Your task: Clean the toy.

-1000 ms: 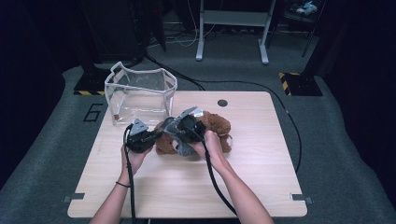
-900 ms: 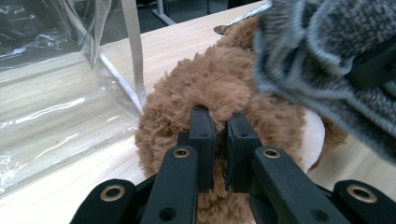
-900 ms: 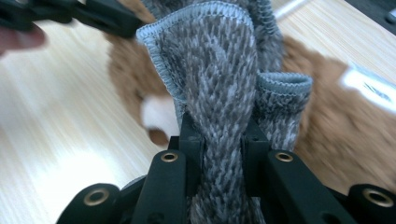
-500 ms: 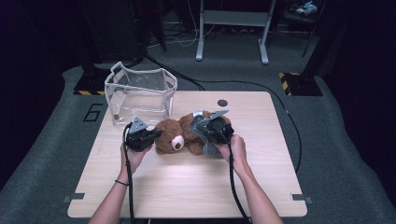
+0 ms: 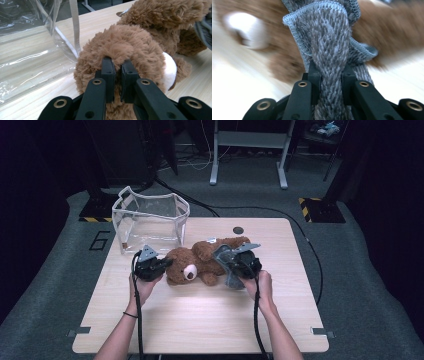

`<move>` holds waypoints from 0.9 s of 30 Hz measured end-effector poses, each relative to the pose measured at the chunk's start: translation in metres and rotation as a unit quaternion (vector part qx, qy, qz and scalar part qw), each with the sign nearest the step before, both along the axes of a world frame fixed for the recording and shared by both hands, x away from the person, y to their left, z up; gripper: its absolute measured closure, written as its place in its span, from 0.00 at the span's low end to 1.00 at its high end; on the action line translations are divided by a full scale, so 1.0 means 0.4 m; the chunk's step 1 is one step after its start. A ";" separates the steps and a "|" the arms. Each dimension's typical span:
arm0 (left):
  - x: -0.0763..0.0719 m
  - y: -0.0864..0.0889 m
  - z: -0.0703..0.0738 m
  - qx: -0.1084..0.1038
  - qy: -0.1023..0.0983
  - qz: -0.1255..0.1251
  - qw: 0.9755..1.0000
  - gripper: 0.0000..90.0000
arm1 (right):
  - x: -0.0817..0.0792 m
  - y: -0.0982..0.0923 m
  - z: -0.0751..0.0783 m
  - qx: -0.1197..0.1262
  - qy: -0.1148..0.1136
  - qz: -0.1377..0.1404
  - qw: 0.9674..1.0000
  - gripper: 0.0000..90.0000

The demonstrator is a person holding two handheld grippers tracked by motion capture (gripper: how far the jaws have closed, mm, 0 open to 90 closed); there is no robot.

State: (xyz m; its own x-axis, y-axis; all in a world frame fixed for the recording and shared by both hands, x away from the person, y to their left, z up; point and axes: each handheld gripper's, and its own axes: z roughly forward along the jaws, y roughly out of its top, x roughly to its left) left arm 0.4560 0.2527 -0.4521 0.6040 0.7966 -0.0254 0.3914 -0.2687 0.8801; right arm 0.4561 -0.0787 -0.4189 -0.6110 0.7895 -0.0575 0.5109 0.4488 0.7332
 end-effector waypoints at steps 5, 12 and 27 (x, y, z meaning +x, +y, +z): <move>0.001 0.000 -0.001 0.000 -0.001 -0.001 1.000 0.93 | -0.022 0.099 0.008 0.013 -0.010 0.064 0.998 0.84; 0.007 0.002 0.000 0.003 0.001 -0.005 1.000 0.93 | -0.002 0.214 -0.019 -0.004 0.012 0.084 0.996 0.84; 0.015 0.008 0.001 0.005 0.005 -0.011 1.000 0.93 | 0.069 0.070 -0.037 -0.021 0.039 0.006 0.999 0.84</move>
State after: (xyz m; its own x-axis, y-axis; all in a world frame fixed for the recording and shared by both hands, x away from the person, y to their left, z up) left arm 0.4621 0.2558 -0.4517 0.6216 0.7830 -0.0233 0.3935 -0.2864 0.8736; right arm 0.4838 -0.0506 -0.4335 -0.6249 0.7795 -0.0433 0.5591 0.4855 0.6720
